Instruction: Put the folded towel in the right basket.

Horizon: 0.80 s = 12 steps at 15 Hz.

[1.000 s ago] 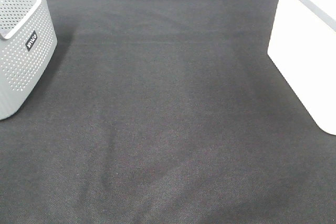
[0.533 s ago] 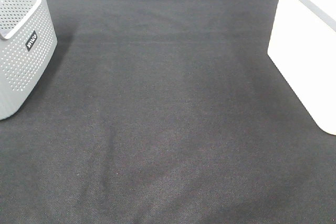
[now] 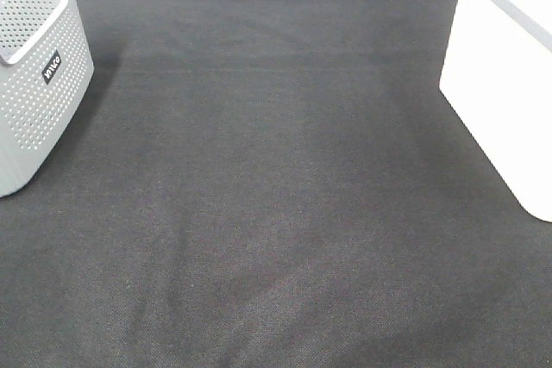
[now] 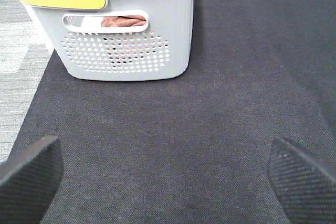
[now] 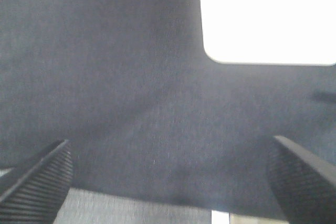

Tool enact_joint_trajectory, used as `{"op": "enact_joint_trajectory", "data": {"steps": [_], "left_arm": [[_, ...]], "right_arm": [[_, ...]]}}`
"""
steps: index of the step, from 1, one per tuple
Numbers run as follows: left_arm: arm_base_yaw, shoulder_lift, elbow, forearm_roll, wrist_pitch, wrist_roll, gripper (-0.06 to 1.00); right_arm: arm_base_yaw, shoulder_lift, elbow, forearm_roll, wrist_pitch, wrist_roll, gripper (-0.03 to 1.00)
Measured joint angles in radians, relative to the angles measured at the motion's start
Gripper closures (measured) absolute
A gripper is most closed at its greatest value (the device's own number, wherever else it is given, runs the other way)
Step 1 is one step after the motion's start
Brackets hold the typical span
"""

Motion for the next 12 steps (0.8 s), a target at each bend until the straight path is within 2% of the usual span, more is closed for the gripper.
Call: {"op": "enact_joint_trajectory", "data": {"steps": [12], "left_arm": [[0.000, 0.000, 0.000, -0.001, 0.000, 0.000, -0.04]], "right_arm": [[0.000, -0.055, 0.000, 0.029, 0.001, 0.025, 0.00]]}}
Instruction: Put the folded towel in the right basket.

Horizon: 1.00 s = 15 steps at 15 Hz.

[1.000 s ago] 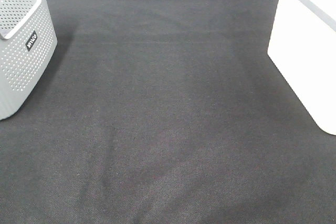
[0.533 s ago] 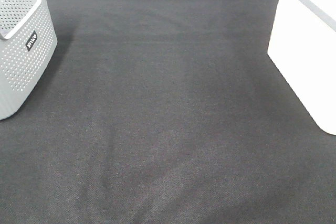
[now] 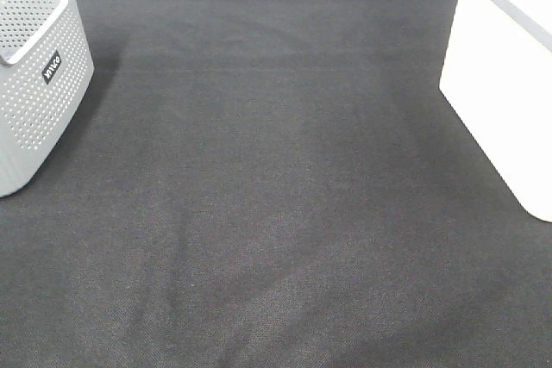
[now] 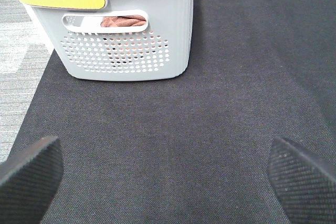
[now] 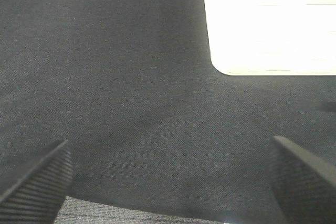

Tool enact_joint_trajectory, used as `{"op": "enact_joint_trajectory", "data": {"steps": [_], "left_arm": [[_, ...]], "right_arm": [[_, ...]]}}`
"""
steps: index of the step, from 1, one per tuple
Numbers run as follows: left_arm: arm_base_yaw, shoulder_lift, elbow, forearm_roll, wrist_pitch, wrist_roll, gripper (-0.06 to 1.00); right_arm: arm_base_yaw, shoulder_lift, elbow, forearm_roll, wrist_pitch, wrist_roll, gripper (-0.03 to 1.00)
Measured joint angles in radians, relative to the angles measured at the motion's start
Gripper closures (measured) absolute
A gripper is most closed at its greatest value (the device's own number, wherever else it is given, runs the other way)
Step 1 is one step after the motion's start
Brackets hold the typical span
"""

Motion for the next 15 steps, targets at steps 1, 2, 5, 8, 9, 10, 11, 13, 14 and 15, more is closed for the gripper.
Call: {"op": "enact_joint_trajectory", "data": {"steps": [1, 2, 5, 8, 9, 10, 11, 13, 14, 15], "left_arm": [[0.000, 0.000, 0.000, -0.006, 0.000, 0.000, -0.04], [0.000, 0.000, 0.000, -0.023, 0.000, 0.000, -0.04], [0.000, 0.000, 0.000, -0.043, 0.000, 0.000, -0.04], [0.000, 0.000, 0.000, -0.044, 0.000, 0.000, -0.04], [0.000, 0.000, 0.000, -0.044, 0.000, 0.000, -0.04], [0.000, 0.000, 0.000, -0.044, 0.000, 0.000, -0.04], [0.000, 0.000, 0.000, -0.044, 0.000, 0.000, -0.04], [0.000, 0.000, 0.000, -0.044, 0.000, 0.000, -0.04], [0.000, 0.000, 0.000, -0.044, 0.000, 0.000, -0.04], [0.000, 0.000, 0.000, -0.044, 0.000, 0.000, -0.04]], "right_arm": [[0.000, 0.000, 0.000, -0.002, 0.000, 0.000, 0.00], [0.000, 0.000, 0.000, -0.004, 0.000, 0.000, 0.00], [0.000, 0.000, 0.000, 0.011, 0.000, 0.000, 0.00], [0.000, 0.000, 0.000, 0.011, 0.000, 0.000, 0.00], [0.000, 0.000, 0.000, 0.011, 0.000, 0.000, 0.00], [0.000, 0.000, 0.000, 0.011, 0.000, 0.000, 0.00], [0.000, 0.000, 0.000, 0.011, 0.000, 0.000, 0.00], [0.000, 0.000, 0.000, 0.011, 0.000, 0.000, 0.00], [0.000, 0.000, 0.000, 0.011, 0.000, 0.000, 0.00], [0.000, 0.000, 0.000, 0.011, 0.000, 0.000, 0.00]]}}
